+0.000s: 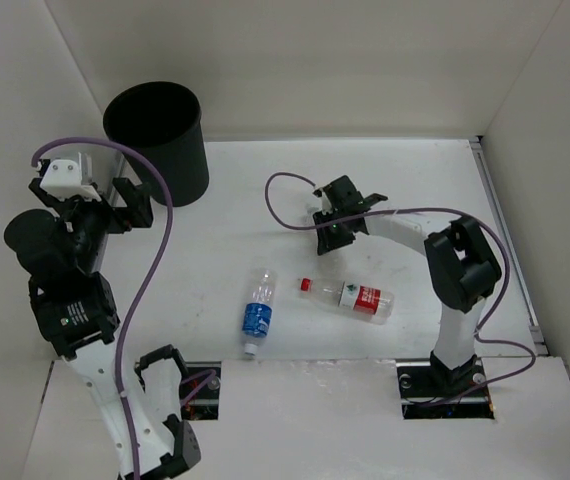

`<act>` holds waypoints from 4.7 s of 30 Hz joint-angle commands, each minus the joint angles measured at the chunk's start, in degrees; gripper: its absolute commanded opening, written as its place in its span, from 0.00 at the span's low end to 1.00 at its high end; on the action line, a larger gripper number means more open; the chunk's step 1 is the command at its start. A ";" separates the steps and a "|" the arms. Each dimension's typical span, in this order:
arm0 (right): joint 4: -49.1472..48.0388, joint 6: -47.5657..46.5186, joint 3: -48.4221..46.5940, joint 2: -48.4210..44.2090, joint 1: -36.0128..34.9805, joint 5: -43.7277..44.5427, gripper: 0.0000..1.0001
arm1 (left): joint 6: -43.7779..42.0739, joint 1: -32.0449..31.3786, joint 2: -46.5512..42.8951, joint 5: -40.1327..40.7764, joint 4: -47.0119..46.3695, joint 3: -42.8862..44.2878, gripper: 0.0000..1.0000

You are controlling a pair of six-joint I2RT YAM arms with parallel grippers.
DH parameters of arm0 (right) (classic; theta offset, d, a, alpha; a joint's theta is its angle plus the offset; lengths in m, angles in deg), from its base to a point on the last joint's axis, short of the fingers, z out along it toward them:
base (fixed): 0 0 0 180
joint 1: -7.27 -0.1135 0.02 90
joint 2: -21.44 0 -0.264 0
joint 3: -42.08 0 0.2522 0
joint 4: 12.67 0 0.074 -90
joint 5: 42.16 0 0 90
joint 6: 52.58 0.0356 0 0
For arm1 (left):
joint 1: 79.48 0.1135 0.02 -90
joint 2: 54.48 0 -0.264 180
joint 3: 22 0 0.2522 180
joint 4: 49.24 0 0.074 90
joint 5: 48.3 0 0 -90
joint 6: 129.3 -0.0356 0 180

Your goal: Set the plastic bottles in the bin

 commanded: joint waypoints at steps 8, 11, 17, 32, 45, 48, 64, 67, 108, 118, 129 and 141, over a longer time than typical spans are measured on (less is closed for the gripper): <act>5.56 -0.81 -15.02 -7.06 3.33 -2.38 0.00 | 5.43 -1.67 3.38 -2.41 0.25 -3.18 1.00; 5.57 -1.16 -19.51 -11.55 5.18 -7.92 0.00 | 12.72 -4.92 6.54 -9.69 -2.63 -4.15 1.00; 4.60 -1.60 -24.79 -16.74 7.46 -26.36 0.00 | 31.26 -18.70 15.23 -29.73 -21.59 -5.47 1.00; -0.23 11.76 -26.38 -20.96 9.59 -64.53 0.00 | 59.33 -39.90 33.61 -28.44 -61.36 8.85 1.00; -6.48 16.51 -27.61 -20.88 8.69 -64.81 0.00 | 58.36 -48.44 39.77 -28.52 -61.54 9.82 1.00; -6.65 15.02 -27.78 -20.97 13.25 -61.04 0.00 | 58.28 -48.00 40.03 -29.31 -61.10 10.88 1.00; -6.04 14.40 -31.91 -20.62 13.80 -57.77 0.00 | 57.31 -48.26 41.88 -28.53 -62.15 9.03 1.00; -6.12 14.83 -31.91 -20.35 12.40 -57.86 0.00 | 56.87 -48.44 43.02 -28.00 -62.24 9.74 1.00; 8.98 -3.60 -17.07 -23.60 25.40 -55.76 1.00 | 41.93 -10.05 46.97 -27.21 -47.74 26.50 0.00; 11.19 -7.58 -11.00 -28.26 25.05 -53.38 1.00 | 22.19 2.72 51.90 -16.33 -44.76 32.24 0.00; 10.49 -2.48 -14.60 -33.44 27.51 -54.52 1.00 | -7.63 -5.71 56.29 -3.92 -32.45 31.80 0.11; 13.54 -14.30 -2.22 -41.00 23.58 -30.31 1.00 | -8.79 -9.41 48.32 10.02 -29.03 30.65 1.00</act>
